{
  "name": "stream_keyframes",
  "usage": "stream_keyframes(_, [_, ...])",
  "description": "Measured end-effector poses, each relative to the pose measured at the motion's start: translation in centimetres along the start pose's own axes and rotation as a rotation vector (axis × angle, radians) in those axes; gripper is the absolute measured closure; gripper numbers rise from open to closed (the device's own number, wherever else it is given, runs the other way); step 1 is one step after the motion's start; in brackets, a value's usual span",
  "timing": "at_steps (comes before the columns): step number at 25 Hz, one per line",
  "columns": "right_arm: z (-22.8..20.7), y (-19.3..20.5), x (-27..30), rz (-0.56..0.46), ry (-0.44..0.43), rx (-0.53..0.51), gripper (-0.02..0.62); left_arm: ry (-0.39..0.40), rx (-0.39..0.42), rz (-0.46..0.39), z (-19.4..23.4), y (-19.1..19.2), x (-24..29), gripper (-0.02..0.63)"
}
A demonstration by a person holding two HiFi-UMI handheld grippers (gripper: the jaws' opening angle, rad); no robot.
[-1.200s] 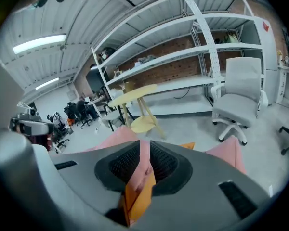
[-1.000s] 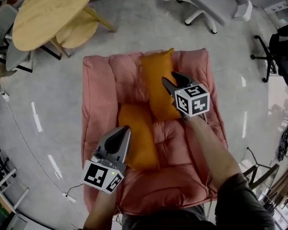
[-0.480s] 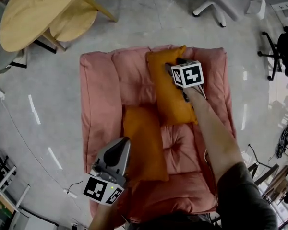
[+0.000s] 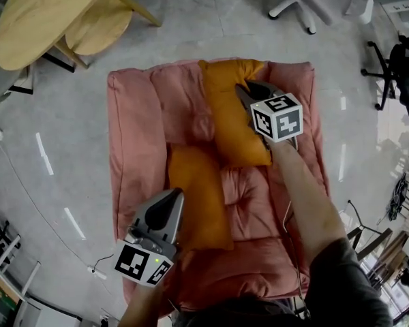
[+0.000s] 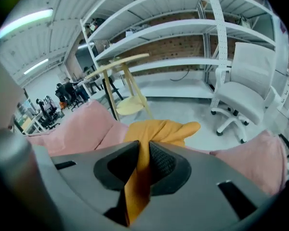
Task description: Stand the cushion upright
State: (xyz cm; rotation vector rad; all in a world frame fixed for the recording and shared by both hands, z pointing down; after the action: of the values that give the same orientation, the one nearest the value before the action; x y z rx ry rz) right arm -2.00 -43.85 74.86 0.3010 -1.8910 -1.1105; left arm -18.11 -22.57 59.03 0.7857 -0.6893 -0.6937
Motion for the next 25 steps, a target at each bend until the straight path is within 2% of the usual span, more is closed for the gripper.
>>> stream_keyframes(5, [1.9, -5.0, -7.0, -0.176, -0.054, -0.052, 0.534, 0.036, 0.05, -0.02, -3.5, -1.5, -0.9, 0.595])
stream_keyframes(7, [3.7, -4.7, -10.3, -0.193, -0.089, -0.09, 0.535, 0.044, 0.067, -0.026, -5.2, -1.7, -1.6, 0.595])
stream_keyframes(10, [6.5, -2.3, -15.6, -0.17, -0.126, -0.112, 0.543, 0.062, 0.092, -0.036, -7.8, -1.5, -2.7, 0.595])
stream_keyframes(13, [9.5, 0.8, -21.0, -0.105, -0.148, -0.094, 0.549, 0.07, 0.112, -0.049, -11.0, -1.2, -4.4, 0.595])
stream_keyframes(15, [11.4, 3.4, -24.5, -0.013, -0.16, -0.074, 0.551, 0.07, 0.127, -0.066, -13.3, -1.4, -5.7, 0.595])
stream_keyframes(19, [15.2, 10.0, -31.6, 0.298, -0.19, -0.055, 0.549, 0.064, 0.168, -0.109, -17.7, -2.3, -9.0, 0.595])
stream_keyframes(21, [17.1, 12.6, -35.2, 0.411, -0.224, -0.056, 0.519, 0.059, 0.189, -0.125, -19.4, -2.4, -10.6, 0.595])
stream_keyframes(23, [18.5, 13.3, -38.3, 0.412, -0.252, -0.016, 0.515, 0.054, 0.208, -0.138, -20.7, -2.4, -11.9, 0.595])
stream_keyframes(25, [19.2, 12.8, -40.5, 0.347, -0.244, -0.003, 0.512, 0.051, 0.226, -0.153, -22.0, -2.5, -13.1, 0.595])
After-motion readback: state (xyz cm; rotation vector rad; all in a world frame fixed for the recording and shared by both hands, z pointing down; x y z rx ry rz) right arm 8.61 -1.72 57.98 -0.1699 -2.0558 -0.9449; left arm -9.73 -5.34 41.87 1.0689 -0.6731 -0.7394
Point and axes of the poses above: the fingertips, and each gripper's own axes: x forward along the fingers, z to its left, y out of its underside, the point moved 1 cm from there along -x, backward along the fingers, and after that the axes turned 13 degrees about -z, right-handed, at the moved point
